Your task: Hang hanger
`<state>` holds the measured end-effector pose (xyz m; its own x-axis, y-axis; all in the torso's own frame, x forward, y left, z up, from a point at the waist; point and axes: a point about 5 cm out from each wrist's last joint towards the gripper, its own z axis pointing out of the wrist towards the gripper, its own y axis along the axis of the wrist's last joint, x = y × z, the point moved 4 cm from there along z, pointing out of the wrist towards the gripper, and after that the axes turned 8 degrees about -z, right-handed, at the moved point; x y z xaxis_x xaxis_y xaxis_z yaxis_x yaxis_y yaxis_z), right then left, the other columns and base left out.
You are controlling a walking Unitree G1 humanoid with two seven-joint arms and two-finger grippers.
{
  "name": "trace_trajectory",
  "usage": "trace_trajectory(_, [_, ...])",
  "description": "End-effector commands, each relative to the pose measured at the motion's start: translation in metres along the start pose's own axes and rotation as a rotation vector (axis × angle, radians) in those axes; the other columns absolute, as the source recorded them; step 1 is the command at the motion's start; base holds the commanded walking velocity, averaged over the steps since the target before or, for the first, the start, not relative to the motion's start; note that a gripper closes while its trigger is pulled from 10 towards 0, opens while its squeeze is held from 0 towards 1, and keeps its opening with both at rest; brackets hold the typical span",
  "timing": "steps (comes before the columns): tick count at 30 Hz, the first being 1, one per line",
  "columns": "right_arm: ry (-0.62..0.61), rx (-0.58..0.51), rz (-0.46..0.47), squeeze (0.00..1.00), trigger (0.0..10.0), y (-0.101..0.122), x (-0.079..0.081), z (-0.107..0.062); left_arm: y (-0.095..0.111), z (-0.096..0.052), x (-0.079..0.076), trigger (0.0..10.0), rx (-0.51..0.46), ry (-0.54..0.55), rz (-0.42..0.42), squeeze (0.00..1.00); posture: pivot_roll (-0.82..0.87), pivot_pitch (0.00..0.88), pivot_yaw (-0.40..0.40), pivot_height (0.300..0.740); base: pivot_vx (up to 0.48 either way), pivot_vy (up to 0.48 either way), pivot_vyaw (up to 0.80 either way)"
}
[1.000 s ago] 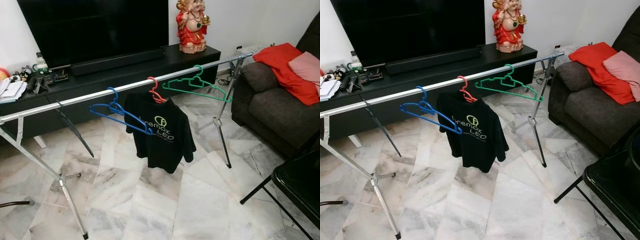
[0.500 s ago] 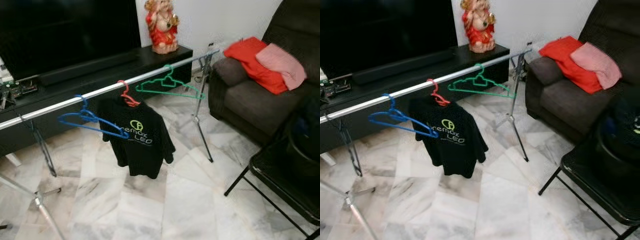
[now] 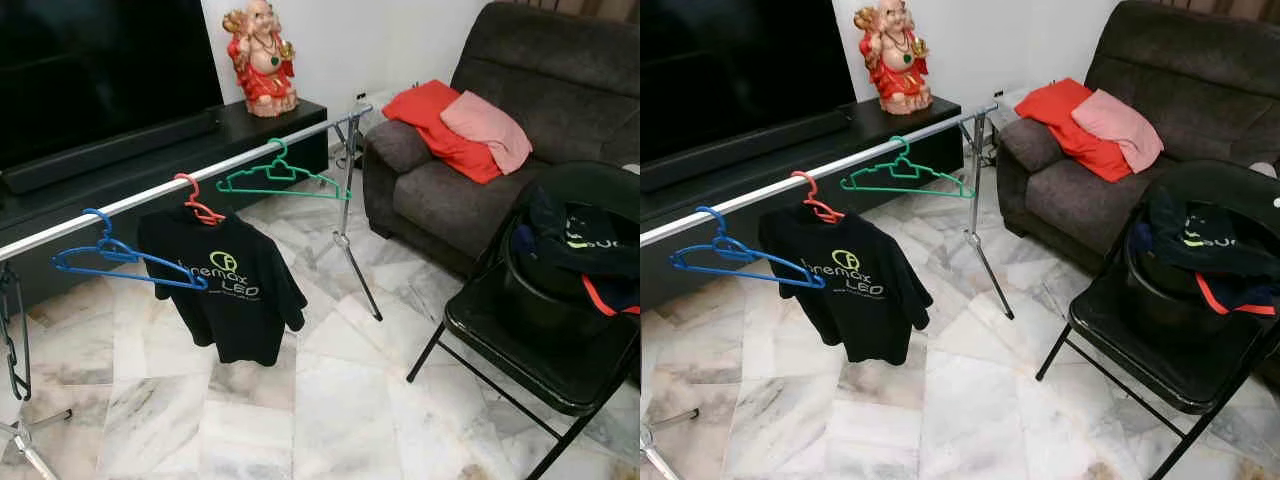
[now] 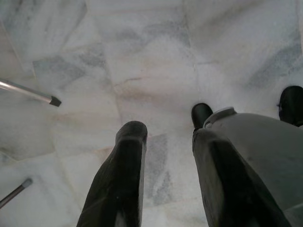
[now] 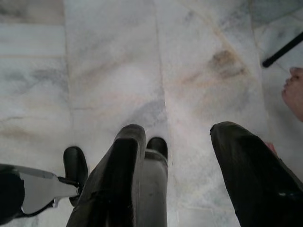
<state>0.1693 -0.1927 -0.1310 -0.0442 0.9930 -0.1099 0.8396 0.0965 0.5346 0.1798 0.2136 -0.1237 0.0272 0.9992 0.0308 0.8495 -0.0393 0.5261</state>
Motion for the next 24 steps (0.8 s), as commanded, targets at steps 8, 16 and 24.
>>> trace_trajectory(8, [0.007, 0.017, -0.024, 0.0, 10.0, -0.0031, 0.0046, -0.0001, -0.0027, -0.0001, -0.0002, 10.0, 0.014, -0.001, -0.005, 0.0, 0.0, 0.011, 0.055, 0.74, 0.403, 0.0, 0.0])
trace_trajectory(16, [-0.003, 0.02, -0.008, 0.0, 10.0, -0.0046, 0.0032, -0.0005, -0.0033, -0.0005, 0.0015, 10.0, 0.017, -0.002, -0.008, 0.0, -0.01, 0.018, 0.055, 0.74, 0.412, 0.0, -0.27])
trace_trajectory(24, [-0.002, 0.01, -0.024, 0.0, 10.0, -0.0026, 0.0033, -0.0003, -0.0048, -0.0007, 0.0003, 10.0, 0.018, -0.004, -0.007, 0.0, -0.01, 0.018, 0.055, 0.74, 0.414, 0.0, -0.34])
